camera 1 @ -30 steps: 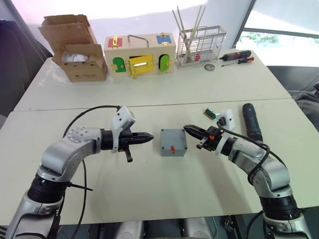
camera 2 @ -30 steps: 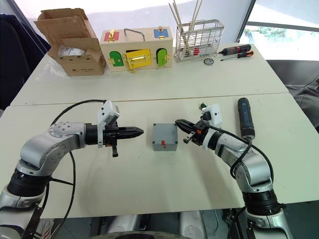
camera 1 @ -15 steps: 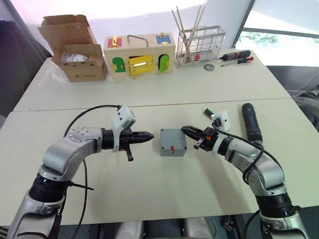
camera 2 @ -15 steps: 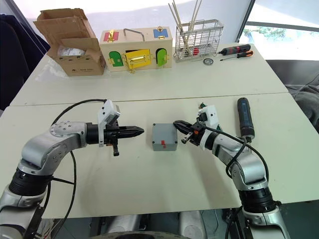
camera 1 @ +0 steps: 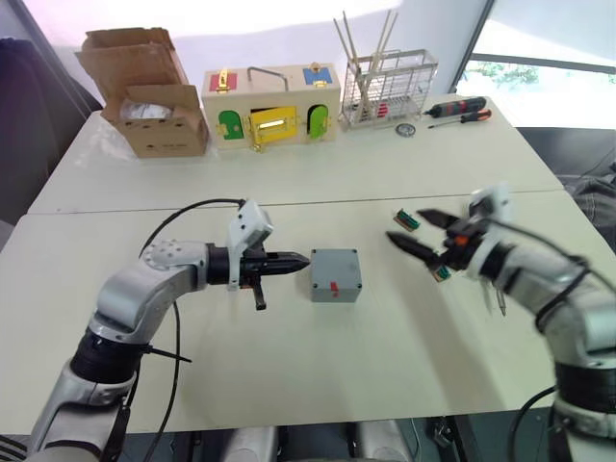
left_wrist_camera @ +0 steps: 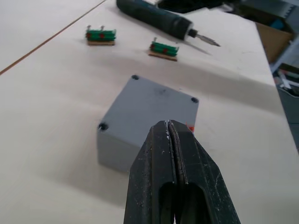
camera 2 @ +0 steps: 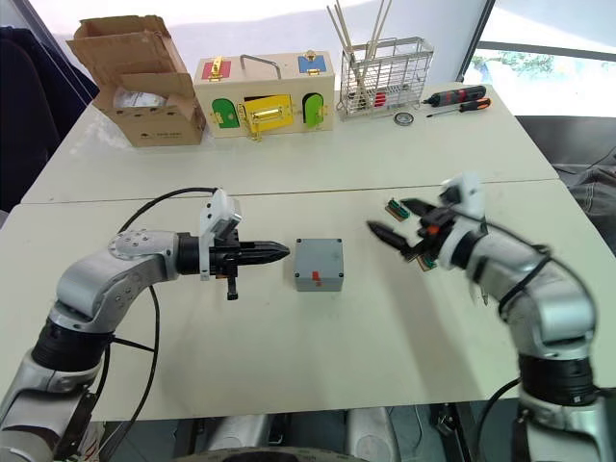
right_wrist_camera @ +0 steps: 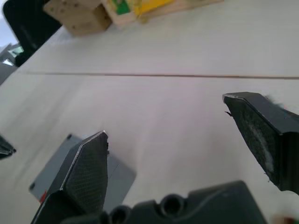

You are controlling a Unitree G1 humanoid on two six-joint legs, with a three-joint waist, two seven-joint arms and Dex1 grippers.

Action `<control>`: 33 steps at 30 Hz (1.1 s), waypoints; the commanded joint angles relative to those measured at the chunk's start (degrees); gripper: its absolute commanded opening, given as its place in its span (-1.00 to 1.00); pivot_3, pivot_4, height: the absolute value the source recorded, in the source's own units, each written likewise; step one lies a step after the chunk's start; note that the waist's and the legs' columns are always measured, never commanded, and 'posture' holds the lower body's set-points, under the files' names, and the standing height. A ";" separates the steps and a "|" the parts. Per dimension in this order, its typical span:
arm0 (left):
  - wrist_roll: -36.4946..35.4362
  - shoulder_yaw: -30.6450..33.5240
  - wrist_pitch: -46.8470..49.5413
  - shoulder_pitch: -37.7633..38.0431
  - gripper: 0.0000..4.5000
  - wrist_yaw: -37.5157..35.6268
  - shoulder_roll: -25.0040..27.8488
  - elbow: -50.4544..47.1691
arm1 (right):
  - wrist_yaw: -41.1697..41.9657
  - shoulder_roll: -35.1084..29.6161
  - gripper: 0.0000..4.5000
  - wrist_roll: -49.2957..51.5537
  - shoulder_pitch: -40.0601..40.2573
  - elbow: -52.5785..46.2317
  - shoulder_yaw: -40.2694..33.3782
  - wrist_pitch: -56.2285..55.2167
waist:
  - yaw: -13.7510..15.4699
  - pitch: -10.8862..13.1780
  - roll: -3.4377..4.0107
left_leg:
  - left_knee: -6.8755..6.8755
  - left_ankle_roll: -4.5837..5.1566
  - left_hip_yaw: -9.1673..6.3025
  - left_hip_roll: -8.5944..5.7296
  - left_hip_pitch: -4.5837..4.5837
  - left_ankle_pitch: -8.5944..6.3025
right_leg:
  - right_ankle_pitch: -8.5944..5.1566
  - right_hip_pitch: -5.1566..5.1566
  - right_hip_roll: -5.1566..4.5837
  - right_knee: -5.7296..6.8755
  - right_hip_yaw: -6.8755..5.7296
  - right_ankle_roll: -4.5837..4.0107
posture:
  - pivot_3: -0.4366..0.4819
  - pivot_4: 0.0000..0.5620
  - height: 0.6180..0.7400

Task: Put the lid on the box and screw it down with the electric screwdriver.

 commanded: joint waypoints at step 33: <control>7.24 -7.14 -6.96 2.66 -1.00 3.18 -5.46 -8.20 | 34.41 -4.18 0.44 -37.95 -41.78 79.67 42.55 -2.31 | -0.49 0.44 0.25 | 0.73 -0.30 0.28 -0.03 -1.00 0.20 | 0.22 -0.87 0.03 0.21 0.16 0.08 | -0.05 -0.47 0.90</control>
